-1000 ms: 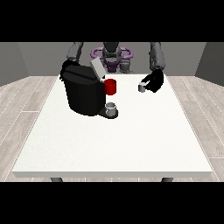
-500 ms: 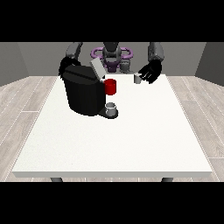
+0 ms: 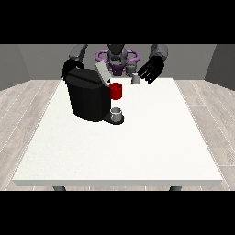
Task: Insert the coffee pod into the coffee machine and close the lid
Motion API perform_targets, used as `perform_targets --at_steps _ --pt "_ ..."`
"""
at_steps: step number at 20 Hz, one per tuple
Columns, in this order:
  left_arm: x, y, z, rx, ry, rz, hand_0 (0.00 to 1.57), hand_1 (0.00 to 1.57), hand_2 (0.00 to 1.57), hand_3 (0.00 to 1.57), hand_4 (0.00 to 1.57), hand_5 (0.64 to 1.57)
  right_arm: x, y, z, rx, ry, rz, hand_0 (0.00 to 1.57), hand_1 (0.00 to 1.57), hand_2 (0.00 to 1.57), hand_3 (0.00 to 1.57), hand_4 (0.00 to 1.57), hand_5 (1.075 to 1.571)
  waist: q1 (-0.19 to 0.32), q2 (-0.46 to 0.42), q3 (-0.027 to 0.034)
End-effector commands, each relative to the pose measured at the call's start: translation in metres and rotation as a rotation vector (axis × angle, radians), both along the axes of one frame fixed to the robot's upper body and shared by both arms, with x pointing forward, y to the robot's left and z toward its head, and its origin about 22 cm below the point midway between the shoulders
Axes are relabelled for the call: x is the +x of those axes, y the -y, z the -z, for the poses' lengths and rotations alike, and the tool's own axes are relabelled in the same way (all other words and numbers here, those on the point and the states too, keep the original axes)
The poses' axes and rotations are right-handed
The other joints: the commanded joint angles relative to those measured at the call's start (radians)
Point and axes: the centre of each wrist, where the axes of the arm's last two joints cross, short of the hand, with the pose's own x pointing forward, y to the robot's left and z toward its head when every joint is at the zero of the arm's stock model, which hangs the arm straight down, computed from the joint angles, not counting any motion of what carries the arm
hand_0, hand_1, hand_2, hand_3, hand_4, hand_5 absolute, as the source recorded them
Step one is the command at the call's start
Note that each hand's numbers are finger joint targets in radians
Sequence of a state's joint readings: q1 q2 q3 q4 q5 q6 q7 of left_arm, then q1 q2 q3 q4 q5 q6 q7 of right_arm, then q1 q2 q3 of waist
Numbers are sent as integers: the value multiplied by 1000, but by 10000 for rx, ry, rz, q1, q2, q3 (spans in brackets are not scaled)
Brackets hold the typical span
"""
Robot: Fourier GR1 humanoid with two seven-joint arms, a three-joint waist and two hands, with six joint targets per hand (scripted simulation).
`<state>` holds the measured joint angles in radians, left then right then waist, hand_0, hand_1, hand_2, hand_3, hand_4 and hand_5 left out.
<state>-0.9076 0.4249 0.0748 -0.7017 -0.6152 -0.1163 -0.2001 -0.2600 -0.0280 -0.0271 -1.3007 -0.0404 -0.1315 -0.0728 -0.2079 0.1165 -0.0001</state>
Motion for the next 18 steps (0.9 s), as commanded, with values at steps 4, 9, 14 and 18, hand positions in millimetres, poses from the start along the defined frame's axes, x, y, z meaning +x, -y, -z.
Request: perform_targets --at_steps 4,9,14,18 --pt "17 20 -59 -495 766 -565 1211 1211 1253 1199 507 1571 0 -29 -14 -257 667 -487 0 0 0 0 506 1571 -748 481 3" --pt "16 -10 -105 -208 1477 -504 1260 1260 1318 1258 490 1571 13 -25 -40 -329 1025 -164 0 0 0 0 549 1571 -930 1035 1" --pt "20 15 -91 -199 1360 -389 1262 1262 1313 1244 507 1571 2 -26 -24 -288 971 -85 0 0 0 0 459 1571 -905 952 3" --pt "21 14 -104 -144 1656 -232 1277 1277 1303 1236 488 1571 18 -13 -40 -353 1266 148 0 0 0 0 519 1571 -709 1383 3"
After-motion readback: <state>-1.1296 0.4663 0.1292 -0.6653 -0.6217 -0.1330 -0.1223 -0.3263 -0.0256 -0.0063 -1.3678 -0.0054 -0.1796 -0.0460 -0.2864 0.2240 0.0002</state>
